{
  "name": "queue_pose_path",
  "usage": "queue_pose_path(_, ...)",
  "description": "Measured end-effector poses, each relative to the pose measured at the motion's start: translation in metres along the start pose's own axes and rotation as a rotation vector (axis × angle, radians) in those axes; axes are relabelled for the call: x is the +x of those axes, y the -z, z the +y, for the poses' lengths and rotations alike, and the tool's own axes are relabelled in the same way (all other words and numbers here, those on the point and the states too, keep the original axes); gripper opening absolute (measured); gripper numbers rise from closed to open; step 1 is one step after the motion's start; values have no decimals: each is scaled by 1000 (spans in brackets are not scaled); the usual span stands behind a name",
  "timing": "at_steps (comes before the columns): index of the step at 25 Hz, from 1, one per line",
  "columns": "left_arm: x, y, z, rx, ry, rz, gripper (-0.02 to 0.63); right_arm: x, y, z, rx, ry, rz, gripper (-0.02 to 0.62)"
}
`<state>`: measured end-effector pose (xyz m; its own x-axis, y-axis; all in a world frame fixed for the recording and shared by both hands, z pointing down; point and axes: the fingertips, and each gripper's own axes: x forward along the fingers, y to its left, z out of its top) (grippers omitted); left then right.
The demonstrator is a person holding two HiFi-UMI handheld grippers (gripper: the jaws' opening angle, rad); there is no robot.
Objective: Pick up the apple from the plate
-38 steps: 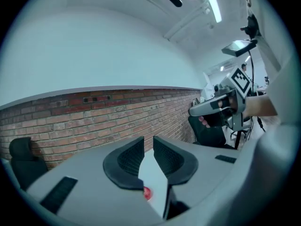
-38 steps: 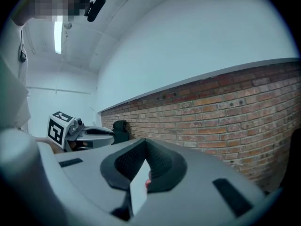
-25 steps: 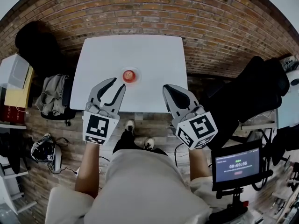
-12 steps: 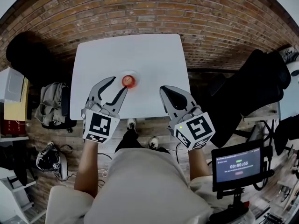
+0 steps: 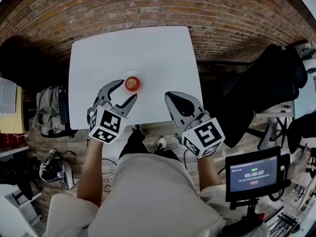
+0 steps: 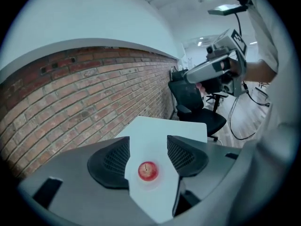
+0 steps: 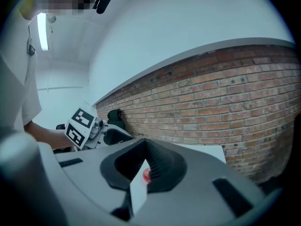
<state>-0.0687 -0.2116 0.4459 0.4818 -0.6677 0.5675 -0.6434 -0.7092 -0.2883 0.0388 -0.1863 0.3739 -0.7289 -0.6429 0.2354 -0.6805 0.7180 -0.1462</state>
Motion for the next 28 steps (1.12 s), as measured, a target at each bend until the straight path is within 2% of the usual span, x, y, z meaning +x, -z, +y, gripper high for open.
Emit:
queue_pose_path(9, 35, 39, 4, -47, 83, 86, 238, 21, 20, -5, 59, 22, 54, 0)
queue_pose_path(15, 54, 60, 9, -112, 89, 85, 253, 37, 29, -14, 88, 36, 78, 0)
queue_pose_path(20, 75, 87, 9, -142, 118, 117, 255, 48, 38, -19, 88, 35, 103, 0)
queue_pose_path(25, 88, 98, 12, -193, 98, 83, 307, 52, 43, -20, 90, 36, 124, 0)
queue_pose_path(28, 96, 108, 11, -212, 105, 84, 307, 56, 46, -19, 86, 34, 138, 0)
